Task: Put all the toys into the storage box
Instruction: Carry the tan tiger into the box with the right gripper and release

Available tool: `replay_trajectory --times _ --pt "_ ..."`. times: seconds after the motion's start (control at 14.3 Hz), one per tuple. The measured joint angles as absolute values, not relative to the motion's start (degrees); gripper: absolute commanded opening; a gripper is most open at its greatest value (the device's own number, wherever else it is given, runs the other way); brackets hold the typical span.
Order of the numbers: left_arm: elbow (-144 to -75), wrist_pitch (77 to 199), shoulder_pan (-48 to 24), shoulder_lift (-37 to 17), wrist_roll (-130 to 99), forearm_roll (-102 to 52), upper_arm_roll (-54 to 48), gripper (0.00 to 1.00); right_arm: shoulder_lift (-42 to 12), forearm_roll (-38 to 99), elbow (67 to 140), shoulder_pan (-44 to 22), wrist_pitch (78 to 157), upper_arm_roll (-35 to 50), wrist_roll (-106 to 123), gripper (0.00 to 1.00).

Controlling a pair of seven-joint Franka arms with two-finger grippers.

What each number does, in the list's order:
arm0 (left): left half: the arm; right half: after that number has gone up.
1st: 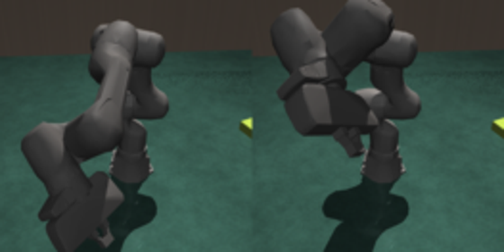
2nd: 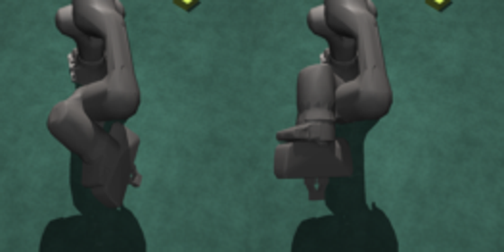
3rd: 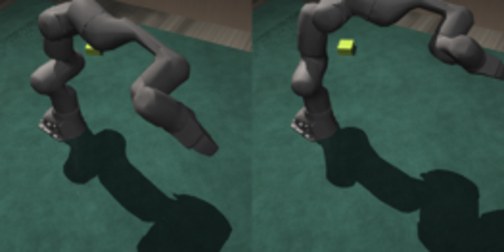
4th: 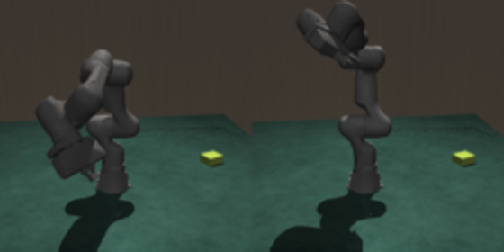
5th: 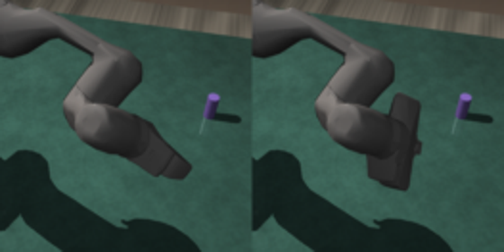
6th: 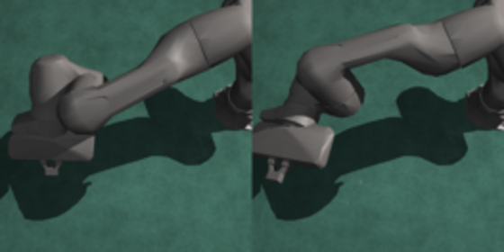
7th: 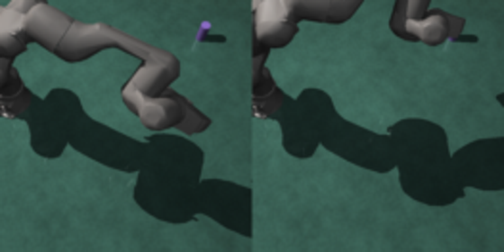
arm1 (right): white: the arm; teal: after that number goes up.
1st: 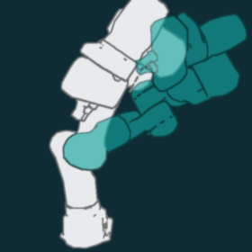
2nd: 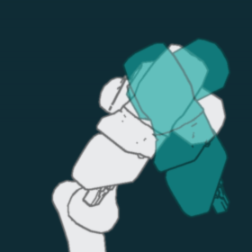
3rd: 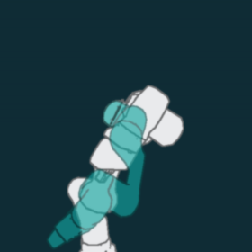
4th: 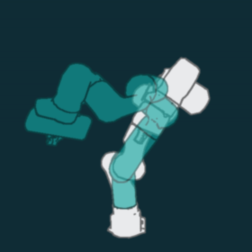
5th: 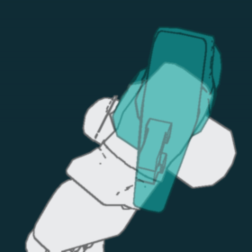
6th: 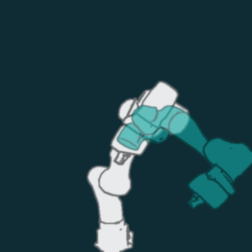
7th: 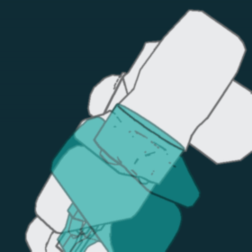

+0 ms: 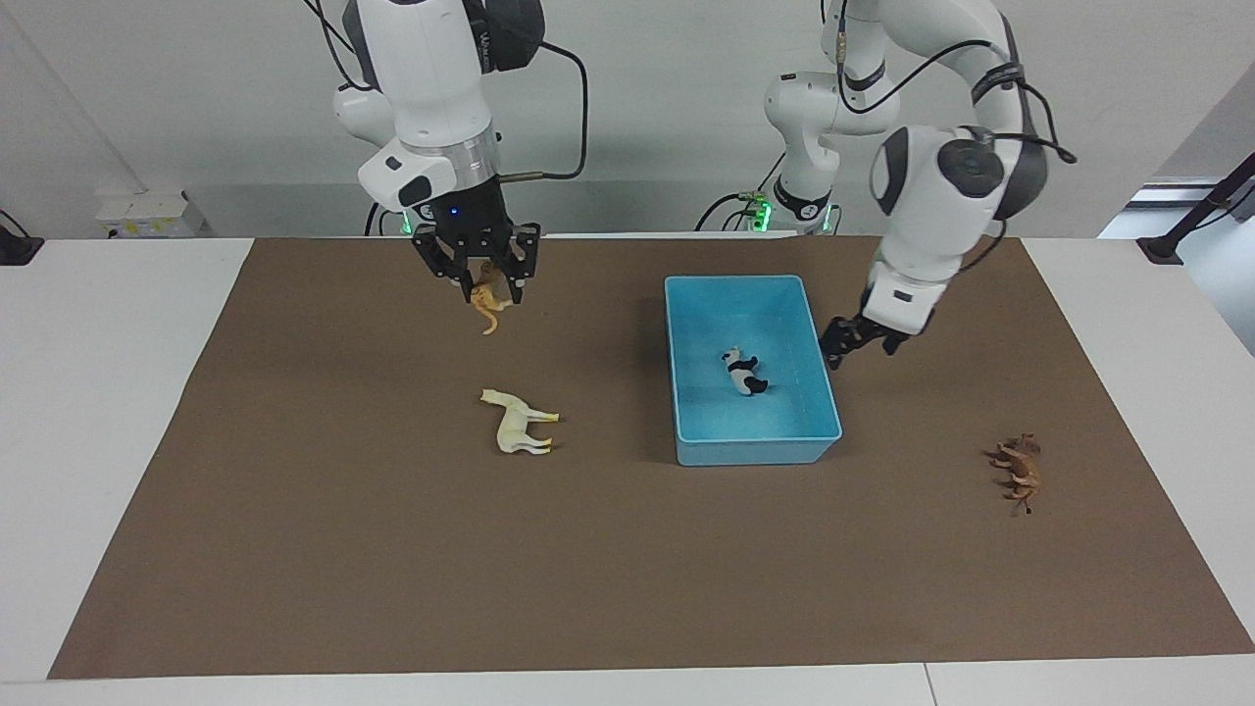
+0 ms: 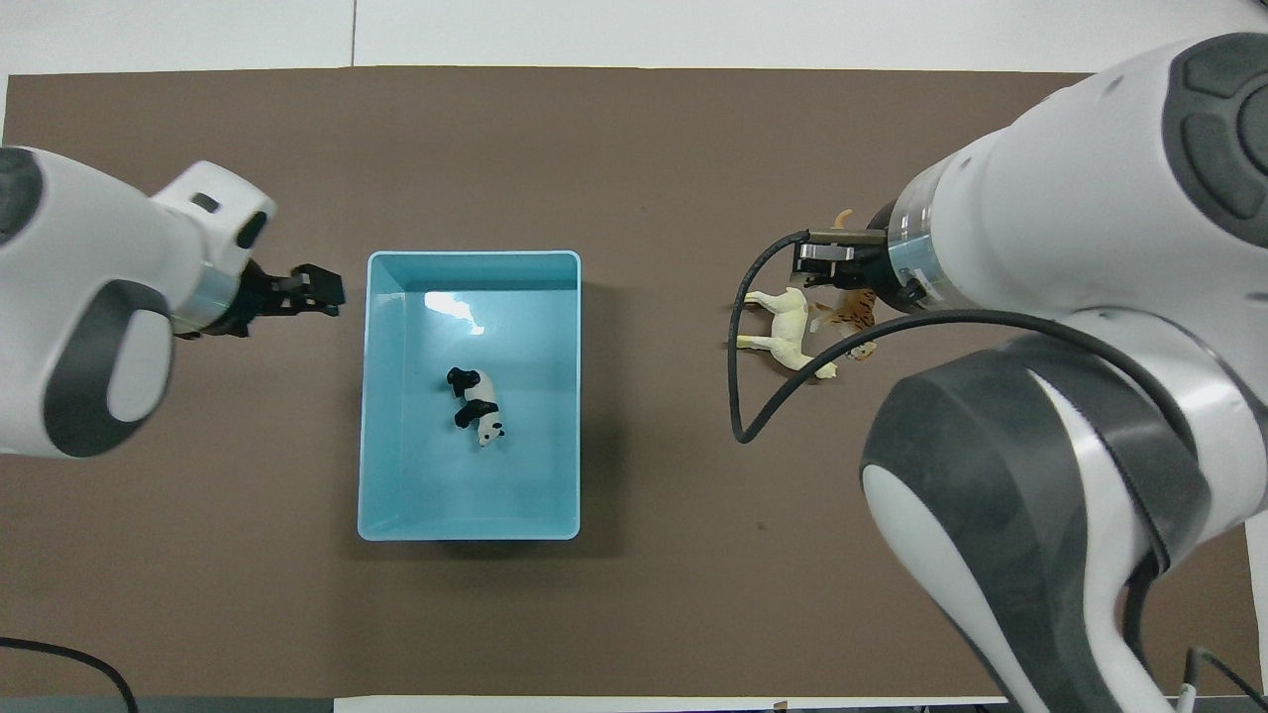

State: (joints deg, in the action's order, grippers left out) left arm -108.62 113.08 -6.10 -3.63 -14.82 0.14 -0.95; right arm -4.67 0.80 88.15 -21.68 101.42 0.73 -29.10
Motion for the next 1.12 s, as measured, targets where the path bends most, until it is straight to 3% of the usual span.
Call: replay_trajectory --times 0.42,0.77,0.98,1.05,1.12 --pt "-102.26 114.56 4.12 -11.52 -0.49 0.25 -0.79 1.0 -7.74 5.49 87.35 -29.57 110.62 0.94 -35.23 0.0" --pt "-102.14 122.17 8.81 -19.32 5.88 1.37 -0.82 1.0 -19.66 5.52 81.88 -38.65 125.64 0.99 -40.15 0.0" --pt "-99.65 123.83 11.05 -22.8 6.75 3.59 -0.85 1.0 -26.14 5.47 77.22 -41.03 130.77 0.94 -40.3 0.0" --pt "-97.76 123.84 11.92 -23.96 6.99 3.62 -0.84 1.0 -28.4 5.2 75.75 -41.85 132.08 0.9 -40.3 0.43" --pt "-96.09 123.92 12.61 -25.12 7.2 3.62 -0.85 1.0 -30.43 4.81 74.61 -42.66 133.23 0.89 -40.3 0.99"
